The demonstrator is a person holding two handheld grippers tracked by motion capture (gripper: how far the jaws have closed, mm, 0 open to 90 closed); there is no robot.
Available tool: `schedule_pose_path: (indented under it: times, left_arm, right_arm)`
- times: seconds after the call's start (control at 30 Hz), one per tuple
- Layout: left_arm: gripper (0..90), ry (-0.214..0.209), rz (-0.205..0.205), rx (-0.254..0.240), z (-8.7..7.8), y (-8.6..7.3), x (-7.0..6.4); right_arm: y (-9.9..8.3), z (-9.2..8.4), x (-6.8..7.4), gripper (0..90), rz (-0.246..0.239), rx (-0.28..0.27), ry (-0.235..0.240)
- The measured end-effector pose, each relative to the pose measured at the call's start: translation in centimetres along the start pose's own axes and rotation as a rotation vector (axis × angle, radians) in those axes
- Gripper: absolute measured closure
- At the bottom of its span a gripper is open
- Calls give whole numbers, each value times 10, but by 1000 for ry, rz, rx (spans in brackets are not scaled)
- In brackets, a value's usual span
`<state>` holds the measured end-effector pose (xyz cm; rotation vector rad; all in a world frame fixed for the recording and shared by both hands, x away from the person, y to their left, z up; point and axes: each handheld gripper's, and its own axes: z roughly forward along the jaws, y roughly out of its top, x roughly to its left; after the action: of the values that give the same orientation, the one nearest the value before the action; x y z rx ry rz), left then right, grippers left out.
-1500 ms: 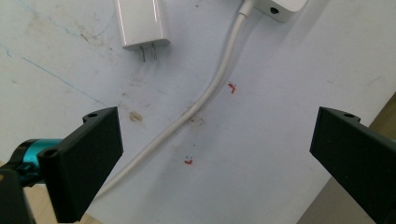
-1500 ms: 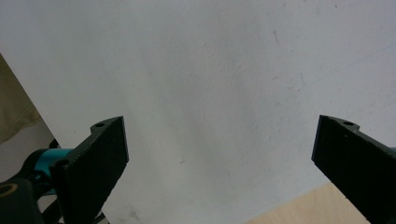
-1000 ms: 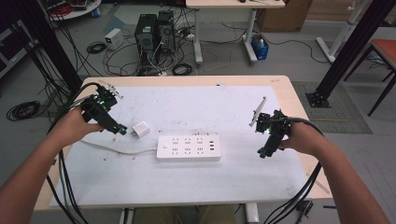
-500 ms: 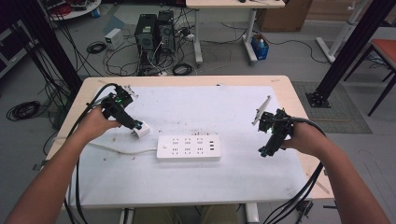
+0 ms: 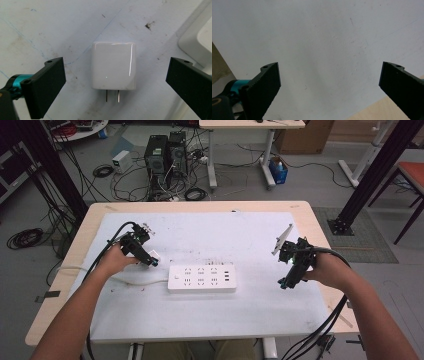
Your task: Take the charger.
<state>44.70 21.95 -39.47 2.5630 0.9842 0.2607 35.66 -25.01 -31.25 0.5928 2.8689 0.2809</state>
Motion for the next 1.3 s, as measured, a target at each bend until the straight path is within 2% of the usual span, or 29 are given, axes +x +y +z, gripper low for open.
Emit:
schedule_pose_path:
  times: [0.07, 0.3, 0.37, 0.47, 0.5, 0.53, 0.6, 0.67, 0.7, 0.77, 0.8, 0.9, 1.03, 1.1, 1.13, 1.3]
  left_arm:
    - [74, -5, 8, -3, 5, 0, 1]
    - [74, 0, 6, 14, 15, 0, 5]
    - [118, 0, 3, 13, 17, -1, 6]
    - [120, -10, -6, 10, 19, -2, 7]
    - [174, -11, 3, 14, 19, -3, 8]
    - [198, -11, -5, 1, 20, -3, 7]
    - [202, -19, -11, 17, 23, -4, 8]
    - [208, -18, -9, 17, 23, -4, 9]
    - [250, -21, -12, 9, 24, -5, 9]
    - [265, -16, -6, 14, 24, -5, 9]
    - [270, -15, -18, 11, 25, -5, 9]
    - [287, -27, -16, 20, 26, -5, 10]
    - [353, -43, -21, 3, 25, -6, 9]
    - [398, -45, 4, 12, 23, -5, 9]
    - [424, -45, 4, 12, 23, -5, 9]
    - [425, -41, -6, 3, 23, -6, 8]
  right_arm:
    - [-1, 0, 0, 30, -1, -2, 0]
    - [-4, 2, -2, 30, 7, 0, 5]
    - [-4, 2, -3, 30, 11, 4, 5]
    - [-3, 3, -4, 30, 10, 5, 8]
    - [-3, 3, -5, 30, 9, 4, 10]
    - [-3, 4, -5, 30, 9, 5, 11]
    - [-3, 4, -6, 30, 10, 3, 8]
    - [-3, 4, -6, 30, 9, 2, 8]
    - [-3, 5, -6, 30, 9, 1, 9]
    - [-4, 5, -7, 30, 10, 4, 9]
    - [-4, 6, -7, 30, 14, 3, 11]
    - [-5, 6, -7, 30, 15, 7, 11]
    - [-6, 7, -8, 30, 19, 5, 13]
    - [-6, 7, -7, 30, 18, 3, 11]
    - [-6, 7, -7, 30, 18, 1, 12]
    - [-7, 9, -6, 30, 19, 4, 12]
